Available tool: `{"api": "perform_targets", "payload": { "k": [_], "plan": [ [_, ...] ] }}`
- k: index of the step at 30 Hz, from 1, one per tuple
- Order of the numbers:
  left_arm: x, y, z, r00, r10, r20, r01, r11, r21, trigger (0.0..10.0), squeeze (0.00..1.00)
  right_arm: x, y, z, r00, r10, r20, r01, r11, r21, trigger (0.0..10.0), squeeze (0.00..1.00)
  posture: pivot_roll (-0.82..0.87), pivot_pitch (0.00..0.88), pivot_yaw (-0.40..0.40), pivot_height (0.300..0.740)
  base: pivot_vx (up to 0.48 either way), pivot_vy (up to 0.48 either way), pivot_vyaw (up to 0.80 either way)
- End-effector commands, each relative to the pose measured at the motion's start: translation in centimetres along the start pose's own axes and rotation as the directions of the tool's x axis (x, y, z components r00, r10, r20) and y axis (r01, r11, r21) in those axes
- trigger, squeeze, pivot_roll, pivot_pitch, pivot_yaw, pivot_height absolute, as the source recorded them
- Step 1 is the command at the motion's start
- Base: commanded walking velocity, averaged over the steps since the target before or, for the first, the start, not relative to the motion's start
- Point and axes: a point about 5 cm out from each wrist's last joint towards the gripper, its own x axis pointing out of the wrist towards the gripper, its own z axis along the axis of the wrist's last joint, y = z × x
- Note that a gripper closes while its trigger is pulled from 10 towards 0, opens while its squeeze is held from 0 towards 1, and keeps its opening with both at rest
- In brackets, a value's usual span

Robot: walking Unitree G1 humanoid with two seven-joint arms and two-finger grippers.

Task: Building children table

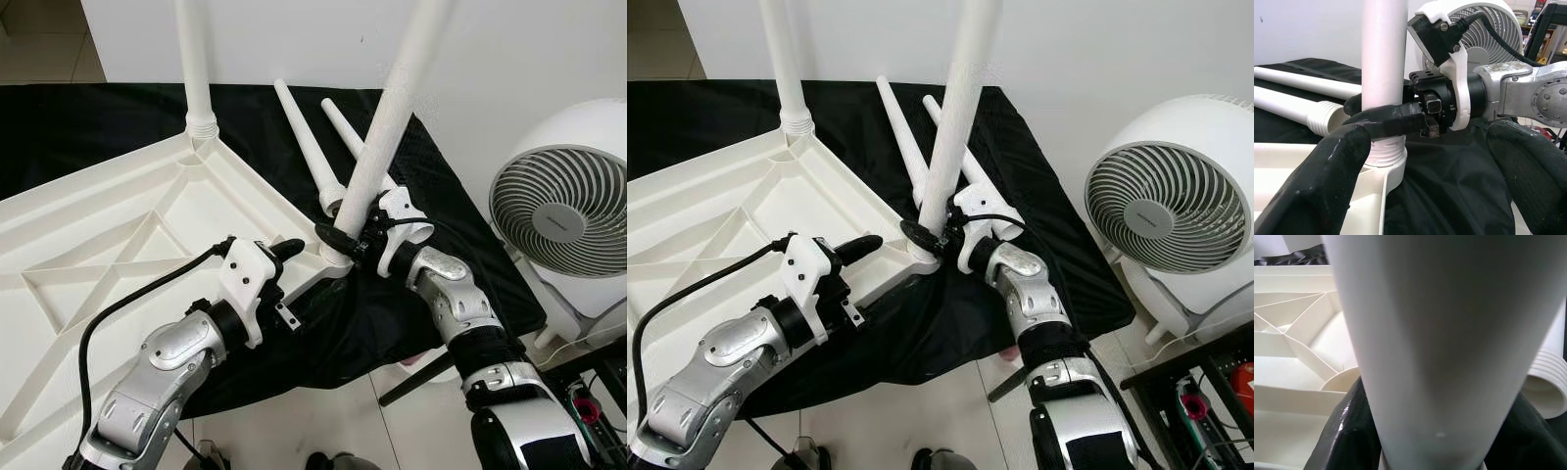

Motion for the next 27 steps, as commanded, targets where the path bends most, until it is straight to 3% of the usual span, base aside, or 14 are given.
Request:
{"api": "perform_targets", "payload": {
  "k": [1, 7, 8, 15, 21, 23, 24, 25, 27],
  "plan": [
    [0.0, -0.5, -0.3, 0.999, -0.027, -0.02, 0.027, 1.0, -0.009, 10.0, 0.0, -0.2, 0.2, -0.9, 0.999, 0.033, -0.017, -0.033, 0.999, 0.038, 0.0, 0.0, 0.14, 0.12, -0.119, 0.74, 0.0, 0.0, 0.0],
    [-0.1, -0.6, -0.4, 0.999, -0.025, -0.021, 0.024, 1.0, -0.01, 10.0, 0.0, -0.5, 0.3, -1.2, 1.0, 0.009, -0.016, -0.009, 0.999, 0.031, 0.0, 0.0, 0.15, 0.12, -0.121, 0.74, 0.0, 0.0, 0.0],
    [-0.1, -0.7, -0.4, 0.999, -0.026, -0.022, 0.026, 1.0, -0.013, 10.0, 0.0, -0.5, 0.3, -1.5, 0.999, -0.041, -0.03, 0.042, 0.998, 0.052, 10.0, 0.0, 0.14, 0.12, -0.123, 0.74, 0.0, 0.0, 0.0],
    [-0.2, -0.9, -0.5, 0.999, -0.036, -0.025, 0.035, 0.999, -0.02, 10.0, 0.0, -0.6, 1.5, -2.1, 0.984, -0.175, -0.013, 0.175, 0.983, 0.056, 10.0, 0.0, 0.13, 0.12, -0.124, 0.74, 0.0, 0.0, 0.0],
    [-0.2, -0.9, -0.6, 0.999, -0.038, -0.026, 0.037, 0.999, -0.022, 10.0, 0.0, -0.7, 1.7, -2.2, 0.975, -0.224, -0.006, 0.224, 0.973, 0.056, 10.0, 0.0, 0.14, 0.119, -0.123, 0.74, 0.0, 0.0, 0.0],
    [-0.2, -1.0, -0.6, 0.999, -0.041, -0.028, 0.04, 0.999, -0.023, 10.0, 0.0, -0.6, 2.2, -2.4, 0.959, -0.284, -0.008, 0.284, 0.954, 0.092, 10.0, 0.0, 0.13, 0.118, -0.122, 0.74, 0.0, 0.0, 0.0],
    [-0.3, -1.0, -0.6, 0.999, -0.045, -0.029, 0.044, 0.999, -0.023, 10.0, 0.0, -0.4, 3.0, -2.6, 0.919, -0.393, -0.02, 0.391, 0.907, 0.153, 10.0, 0.0, 0.13, 0.114, -0.125, 0.74, 0.0, 0.0, 0.0],
    [-0.3, -1.0, -0.6, 0.999, -0.045, -0.029, 0.044, 0.999, -0.023, 10.0, 0.0, -0.4, 3.0, -2.6, 0.919, -0.393, -0.02, 0.391, 0.907, 0.153, 10.0, 0.0, 0.13, 0.114, -0.125, 0.74, 0.0, 0.0, 0.0],
    [-0.3, -1.0, -0.6, 0.998, -0.046, -0.03, 0.045, 0.999, -0.022, 10.0, 0.0, -0.1, 3.6, -2.6, 0.88, -0.473, -0.03, 0.47, 0.864, 0.181, 10.0, 0.0, 0.14, 0.111, -0.128, 0.74, 0.0, 0.0, 0.0]
  ]
}}
